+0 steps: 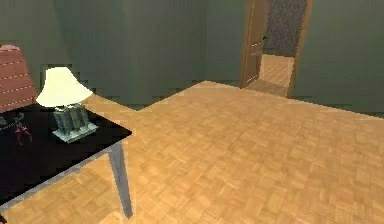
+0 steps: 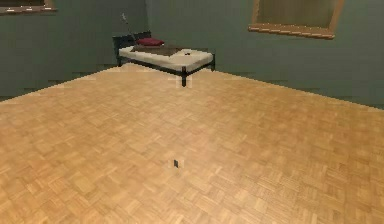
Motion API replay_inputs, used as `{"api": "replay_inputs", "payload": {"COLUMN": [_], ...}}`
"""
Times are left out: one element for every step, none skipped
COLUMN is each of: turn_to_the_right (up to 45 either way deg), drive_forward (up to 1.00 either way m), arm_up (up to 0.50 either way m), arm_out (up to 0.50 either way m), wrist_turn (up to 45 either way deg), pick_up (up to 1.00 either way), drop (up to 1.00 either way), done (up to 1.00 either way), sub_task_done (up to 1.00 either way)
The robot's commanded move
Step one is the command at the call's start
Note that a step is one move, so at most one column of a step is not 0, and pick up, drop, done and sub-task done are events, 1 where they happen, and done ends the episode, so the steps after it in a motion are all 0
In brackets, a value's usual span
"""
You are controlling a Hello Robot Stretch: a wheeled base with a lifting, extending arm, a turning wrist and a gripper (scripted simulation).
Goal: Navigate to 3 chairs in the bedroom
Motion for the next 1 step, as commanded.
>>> {"api": "replay_inputs", "payload": {"turn_to_the_right": [0.0], "drive_forward": [1.00], "arm_up": [0.00], "arm_out": [0.00], "wrist_turn": [0.0], "pick_up": [0.00], "drop": [0.00], "done": [0.00], "sub_task_done": [0.00]}}
